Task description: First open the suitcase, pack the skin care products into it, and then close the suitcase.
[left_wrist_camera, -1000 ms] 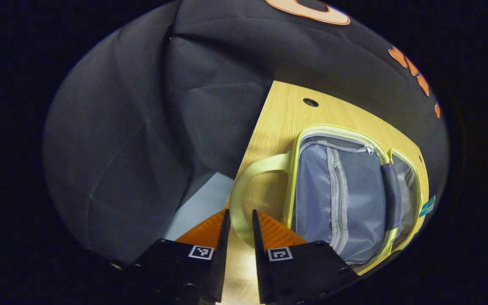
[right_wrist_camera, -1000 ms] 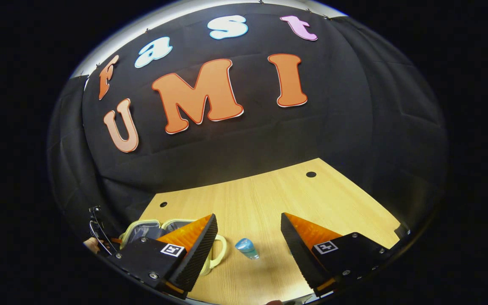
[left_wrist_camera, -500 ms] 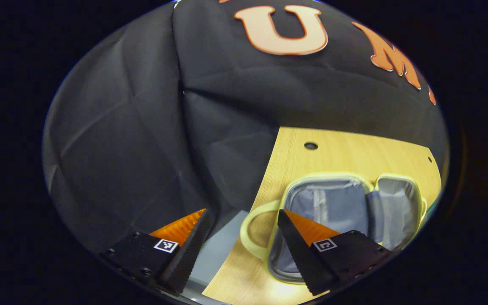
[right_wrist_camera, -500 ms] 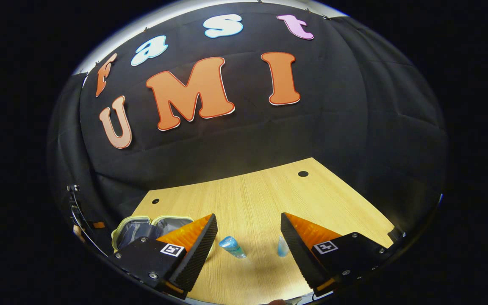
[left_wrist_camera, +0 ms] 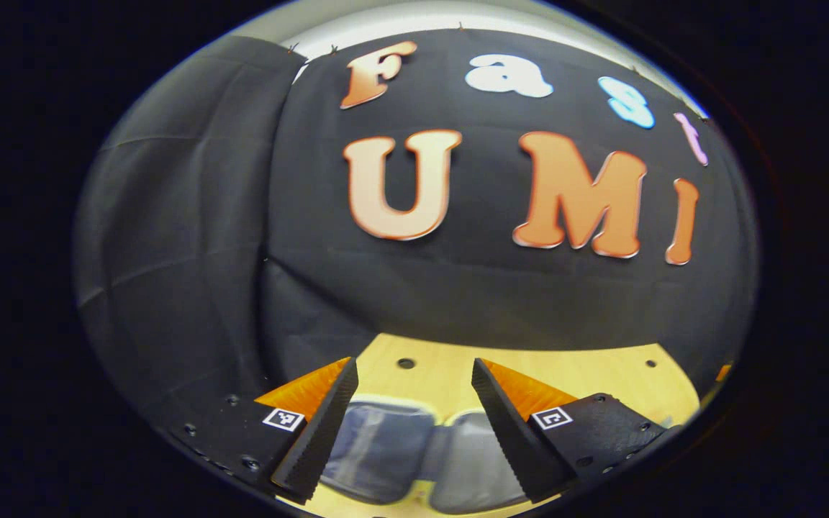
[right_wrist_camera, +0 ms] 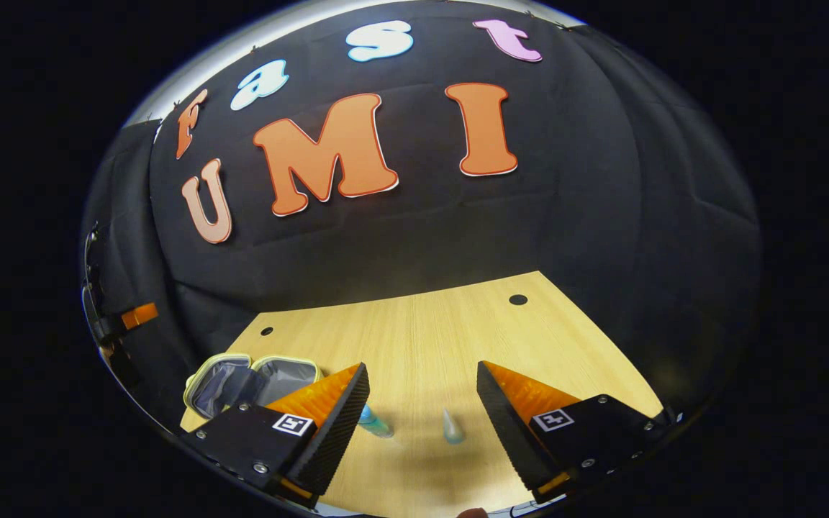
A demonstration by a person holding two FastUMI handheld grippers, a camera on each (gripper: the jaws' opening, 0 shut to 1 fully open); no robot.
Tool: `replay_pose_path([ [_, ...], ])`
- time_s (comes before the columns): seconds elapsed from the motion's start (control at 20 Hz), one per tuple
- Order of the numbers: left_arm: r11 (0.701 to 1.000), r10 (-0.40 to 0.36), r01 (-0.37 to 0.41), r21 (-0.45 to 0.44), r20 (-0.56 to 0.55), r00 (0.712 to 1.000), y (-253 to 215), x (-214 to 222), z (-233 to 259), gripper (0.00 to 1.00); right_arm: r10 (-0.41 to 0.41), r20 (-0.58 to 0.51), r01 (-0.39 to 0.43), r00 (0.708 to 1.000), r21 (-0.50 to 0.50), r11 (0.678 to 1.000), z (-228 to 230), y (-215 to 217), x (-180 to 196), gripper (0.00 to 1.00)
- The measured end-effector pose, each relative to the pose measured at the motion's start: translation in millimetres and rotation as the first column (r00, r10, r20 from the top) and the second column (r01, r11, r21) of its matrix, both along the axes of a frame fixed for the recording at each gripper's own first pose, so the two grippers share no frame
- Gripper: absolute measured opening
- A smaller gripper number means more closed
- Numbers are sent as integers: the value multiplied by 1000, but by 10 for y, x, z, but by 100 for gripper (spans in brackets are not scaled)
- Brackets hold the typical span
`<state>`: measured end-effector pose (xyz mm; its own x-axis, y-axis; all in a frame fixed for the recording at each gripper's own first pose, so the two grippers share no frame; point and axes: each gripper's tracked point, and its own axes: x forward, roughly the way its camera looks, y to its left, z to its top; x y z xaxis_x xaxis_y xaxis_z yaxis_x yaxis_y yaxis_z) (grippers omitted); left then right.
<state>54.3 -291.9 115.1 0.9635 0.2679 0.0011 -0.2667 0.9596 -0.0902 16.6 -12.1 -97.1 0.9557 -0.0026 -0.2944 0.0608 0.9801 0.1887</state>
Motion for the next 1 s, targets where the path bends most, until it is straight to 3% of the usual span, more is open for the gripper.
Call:
replay_pose_path([
  [0.2,991,-133,133,9,72,988,-1234,147,240,99,23,-9,-23,1000,0,1000,-60,-421,-83,95],
  [0.5,960,-282,282,-8,-8,959,-2703,474,-364,99,-3,-37,2,999,-30,1000,-230,-1090,-275,95],
  [0.65,946,-325,324,-29,-83,942,-3109,626,-782,100,-27,-60,26,998,-13,1000,-330,-1338,-375,95],
  [0.85,934,-334,349,73,-160,929,-3521,829,-1290,99,-67,-89,66,994,-16,998,-450,-1627,-504,95],
  [1.0,933,-317,346,93,-240,918,-3661,924,-1778,99,-92,-111,90,990,-26,996,-514,-1784,-567,95],
])
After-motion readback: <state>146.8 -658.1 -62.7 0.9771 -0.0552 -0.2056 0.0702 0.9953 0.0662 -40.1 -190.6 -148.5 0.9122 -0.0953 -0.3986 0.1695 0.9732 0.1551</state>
